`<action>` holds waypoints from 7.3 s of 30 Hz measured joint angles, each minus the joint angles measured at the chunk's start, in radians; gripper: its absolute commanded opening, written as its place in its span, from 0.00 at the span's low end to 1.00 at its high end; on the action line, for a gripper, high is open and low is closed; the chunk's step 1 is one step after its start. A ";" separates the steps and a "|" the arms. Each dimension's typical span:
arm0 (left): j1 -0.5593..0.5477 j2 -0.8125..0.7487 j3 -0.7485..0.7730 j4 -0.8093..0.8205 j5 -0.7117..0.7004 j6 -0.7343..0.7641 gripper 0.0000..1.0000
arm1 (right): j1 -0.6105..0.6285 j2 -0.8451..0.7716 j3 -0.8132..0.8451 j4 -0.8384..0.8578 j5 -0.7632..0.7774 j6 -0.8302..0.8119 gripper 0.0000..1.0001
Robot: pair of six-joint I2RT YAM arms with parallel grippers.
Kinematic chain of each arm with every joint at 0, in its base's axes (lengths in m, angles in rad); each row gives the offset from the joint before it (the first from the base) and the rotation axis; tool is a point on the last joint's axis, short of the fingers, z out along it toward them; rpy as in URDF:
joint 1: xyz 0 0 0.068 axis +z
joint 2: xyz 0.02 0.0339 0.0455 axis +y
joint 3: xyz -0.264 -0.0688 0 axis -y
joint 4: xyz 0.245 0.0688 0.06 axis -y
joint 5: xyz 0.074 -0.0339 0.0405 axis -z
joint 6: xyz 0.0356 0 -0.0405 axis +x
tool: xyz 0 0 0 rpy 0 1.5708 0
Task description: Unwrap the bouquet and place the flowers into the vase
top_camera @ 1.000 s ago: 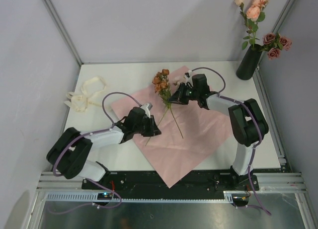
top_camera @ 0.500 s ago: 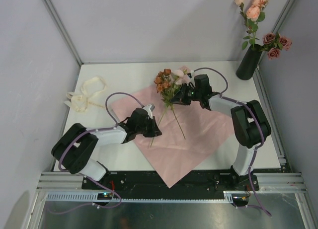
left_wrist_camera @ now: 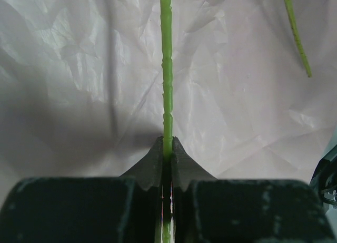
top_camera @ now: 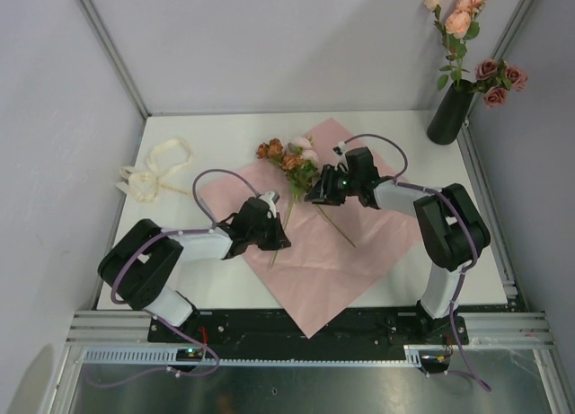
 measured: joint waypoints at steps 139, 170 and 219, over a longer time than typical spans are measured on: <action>0.043 -0.962 0.163 -0.693 -0.706 0.550 1.00 | -0.673 0.466 0.958 0.860 0.344 -0.701 0.00; 0.068 -1.001 0.163 -0.694 -0.651 0.532 1.00 | -0.629 0.008 0.467 0.552 0.616 -0.691 0.70; 0.069 -1.052 0.163 -0.695 -0.650 0.524 1.00 | -0.604 -0.150 0.874 -0.859 0.485 -0.367 0.99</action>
